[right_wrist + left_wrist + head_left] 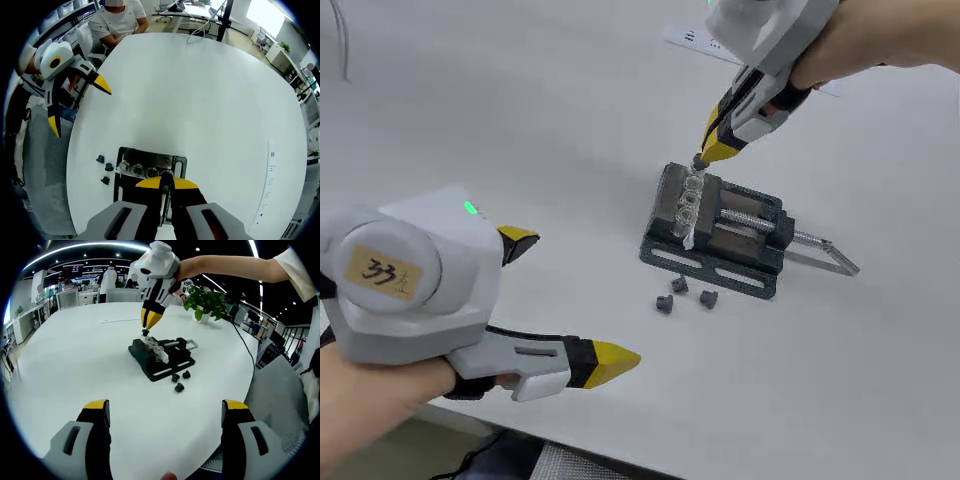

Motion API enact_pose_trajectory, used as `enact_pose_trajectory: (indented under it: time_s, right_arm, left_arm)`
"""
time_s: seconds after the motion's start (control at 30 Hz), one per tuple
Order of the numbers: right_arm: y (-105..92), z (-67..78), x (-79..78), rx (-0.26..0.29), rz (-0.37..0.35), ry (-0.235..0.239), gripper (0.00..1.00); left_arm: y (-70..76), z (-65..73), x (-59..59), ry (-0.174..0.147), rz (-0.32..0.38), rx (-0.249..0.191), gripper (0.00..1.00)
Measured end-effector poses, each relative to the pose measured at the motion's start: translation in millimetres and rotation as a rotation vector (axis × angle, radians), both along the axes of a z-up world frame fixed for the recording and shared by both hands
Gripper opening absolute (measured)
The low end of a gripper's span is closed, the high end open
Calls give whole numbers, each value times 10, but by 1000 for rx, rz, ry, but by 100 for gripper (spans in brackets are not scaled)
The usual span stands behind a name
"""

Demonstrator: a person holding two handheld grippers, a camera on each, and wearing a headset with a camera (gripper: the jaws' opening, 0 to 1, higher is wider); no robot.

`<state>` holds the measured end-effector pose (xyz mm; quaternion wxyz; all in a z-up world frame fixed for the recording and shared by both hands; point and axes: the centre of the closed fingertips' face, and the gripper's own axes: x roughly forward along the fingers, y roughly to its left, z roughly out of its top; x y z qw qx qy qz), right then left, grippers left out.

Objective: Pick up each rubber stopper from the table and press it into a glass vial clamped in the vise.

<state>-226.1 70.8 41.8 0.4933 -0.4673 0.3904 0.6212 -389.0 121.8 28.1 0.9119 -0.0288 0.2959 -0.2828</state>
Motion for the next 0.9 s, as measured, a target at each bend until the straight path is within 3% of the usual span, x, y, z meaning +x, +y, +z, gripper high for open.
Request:
enact_pose_trajectory:
  time_s: [0.67,0.9]
  right_arm:
    - [-20,-13,-50,-2,7,23,0]
    - [-17,-27,-35,-14,55,-2,0]
  left_arm:
    - [-6,-46,7,12,6,-10,91]
    - [-12,-77,11,18,11,-17,91]
